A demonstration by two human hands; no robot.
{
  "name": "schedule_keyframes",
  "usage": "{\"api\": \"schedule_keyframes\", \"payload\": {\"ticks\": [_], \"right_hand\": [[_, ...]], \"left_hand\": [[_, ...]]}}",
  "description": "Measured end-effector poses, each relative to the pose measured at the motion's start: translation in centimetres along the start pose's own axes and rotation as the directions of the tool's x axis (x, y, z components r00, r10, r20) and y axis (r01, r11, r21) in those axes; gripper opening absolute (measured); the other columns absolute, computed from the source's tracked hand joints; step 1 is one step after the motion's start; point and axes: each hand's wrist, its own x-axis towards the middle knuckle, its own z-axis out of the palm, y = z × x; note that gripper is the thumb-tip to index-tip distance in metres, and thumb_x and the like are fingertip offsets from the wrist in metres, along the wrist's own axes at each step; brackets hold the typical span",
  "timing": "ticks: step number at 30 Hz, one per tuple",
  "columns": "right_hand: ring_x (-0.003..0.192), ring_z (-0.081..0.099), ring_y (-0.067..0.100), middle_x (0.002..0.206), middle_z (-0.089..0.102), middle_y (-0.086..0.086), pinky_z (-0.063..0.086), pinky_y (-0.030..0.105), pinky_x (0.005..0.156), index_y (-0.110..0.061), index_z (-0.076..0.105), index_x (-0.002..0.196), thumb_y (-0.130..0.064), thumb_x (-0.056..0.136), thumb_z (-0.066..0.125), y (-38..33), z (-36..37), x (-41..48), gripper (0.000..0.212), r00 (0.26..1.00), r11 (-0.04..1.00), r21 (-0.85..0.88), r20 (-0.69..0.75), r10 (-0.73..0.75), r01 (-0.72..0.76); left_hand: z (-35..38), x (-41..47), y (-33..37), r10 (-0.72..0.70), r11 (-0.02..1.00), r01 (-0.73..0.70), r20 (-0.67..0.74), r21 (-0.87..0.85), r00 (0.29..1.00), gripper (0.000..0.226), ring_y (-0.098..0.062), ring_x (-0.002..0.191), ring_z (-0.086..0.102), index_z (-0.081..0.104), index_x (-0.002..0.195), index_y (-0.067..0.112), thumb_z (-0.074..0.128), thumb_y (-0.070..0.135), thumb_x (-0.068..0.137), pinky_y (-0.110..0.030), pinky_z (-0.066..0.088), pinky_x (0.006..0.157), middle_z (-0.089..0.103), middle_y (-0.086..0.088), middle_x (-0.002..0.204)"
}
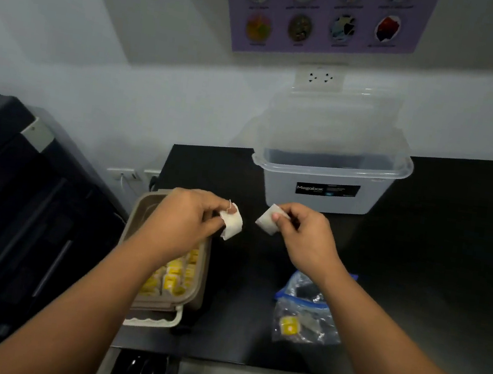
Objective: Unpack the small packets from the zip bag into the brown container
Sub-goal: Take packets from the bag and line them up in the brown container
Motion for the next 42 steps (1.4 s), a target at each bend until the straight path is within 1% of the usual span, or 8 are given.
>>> {"api": "schedule_keyframes", "payload": {"ticks": [4,12,17,21,25,31,38,42], "right_hand": [[0.086,0.06,-0.001,0.093,0.065,-0.015,0.042,0.015,0.072,-0.035,0.066,0.103,-0.025,0.099,0.065,-3.3,2.8,0.4,0.011,0.999,0.999,0.042,0.039,-0.015,0.014],[0.078,0.063,0.003,0.086,0.067,-0.014,0.047,0.022,0.071,-0.03,0.07,0.101,-0.024,0.099,0.066,-6.5,7.6,0.9,0.008,0.999,0.996,0.078,0.014,-0.034,0.033],[0.077,0.062,0.002,0.085,0.067,-0.016,0.045,0.021,0.072,-0.034,0.068,0.102,-0.024,0.099,0.066,-6.6,9.4,0.7,0.011,1.0,0.997,0.081,-0.011,-0.015,0.016],[0.078,0.064,0.003,0.089,0.069,-0.014,0.05,0.021,0.074,-0.036,0.067,0.099,-0.023,0.099,0.066,-6.6,10.1,0.0,0.013,0.999,0.996,0.092,-0.032,0.002,0.001],[0.072,0.063,-0.004,0.088,0.068,-0.012,0.049,0.01,0.066,-0.041,0.064,0.096,-0.023,0.099,0.065,-6.3,10.3,-1.2,0.019,0.999,0.991,0.129,-0.036,0.04,-0.035],[0.072,0.065,-0.002,0.088,0.07,-0.012,0.05,0.009,0.065,-0.043,0.064,0.098,-0.024,0.098,0.065,-5.6,10.0,-2.1,0.019,0.994,0.985,0.148,-0.058,0.095,-0.085],[0.069,0.065,-0.002,0.085,0.07,-0.011,0.051,0.01,0.066,-0.037,0.067,0.1,-0.023,0.098,0.066,-5.4,9.9,-2.8,0.014,0.994,0.983,0.161,-0.061,0.096,-0.085],[0.075,0.069,0.006,0.085,0.072,-0.007,0.057,0.022,0.074,-0.042,0.066,0.096,-0.022,0.097,0.067,-5.8,9.9,-2.8,0.02,0.995,0.986,0.133,-0.016,0.1,-0.097]], "left_hand": [[-3.9,-0.4,-4.0,0.122,0.97,-0.122,0.01,0.21,0.992,0.016,-0.01,0.083,0.063,0.08,0.099,0.024,0.081,0.023,0.083,-0.037,0.055,0.075,0.069,0.008,0.092],[-6.9,-0.4,-9.9,-0.079,0.908,-0.026,0.232,0.417,0.969,0.011,-0.007,0.073,0.058,0.068,0.082,0.033,0.079,0.036,0.084,-0.024,0.041,0.063,0.065,0.011,0.08],[-4.6,0.4,-12.3,-0.087,0.871,-0.109,0.369,0.479,0.925,0.005,-0.009,0.081,0.059,0.071,0.095,0.027,0.07,0.027,0.09,-0.022,0.04,0.068,0.067,0.009,0.089],[-1.2,1.6,-13.4,-0.096,0.804,-0.246,0.527,0.542,0.845,0.01,-0.018,0.088,0.066,0.071,0.096,0.02,0.063,0.017,0.092,-0.03,0.052,0.075,0.068,0.0,0.092],[1.1,2.5,-14.5,-0.062,0.755,-0.343,0.581,0.56,0.812,0.012,-0.021,0.084,0.068,0.071,0.096,0.016,0.063,0.009,0.091,-0.033,0.058,0.077,0.07,-0.004,0.092],[2.3,3.2,-14.7,-0.09,0.727,-0.381,0.63,0.571,0.771,0.038,-0.022,0.071,0.058,0.039,0.065,0.024,0.058,0.005,0.091,-0.033,0.054,0.069,0.053,0.0,0.075],[2.8,3.3,-13.9,-0.169,0.674,-0.42,0.681,0.608,0.713,0.008,-0.026,0.085,0.061,0.058,0.09,0.014,0.06,0.006,0.092,-0.036,0.052,0.074,0.058,-0.005,0.09],[2.5,3.1,-13.7,-0.168,0.686,-0.418,0.689,0.595,0.706,0.015,-0.023,0.079,0.056,0.063,0.106,0.01,0.062,0.006,0.091,-0.037,0.056,0.076,0.051,-0.001,0.085]]}}
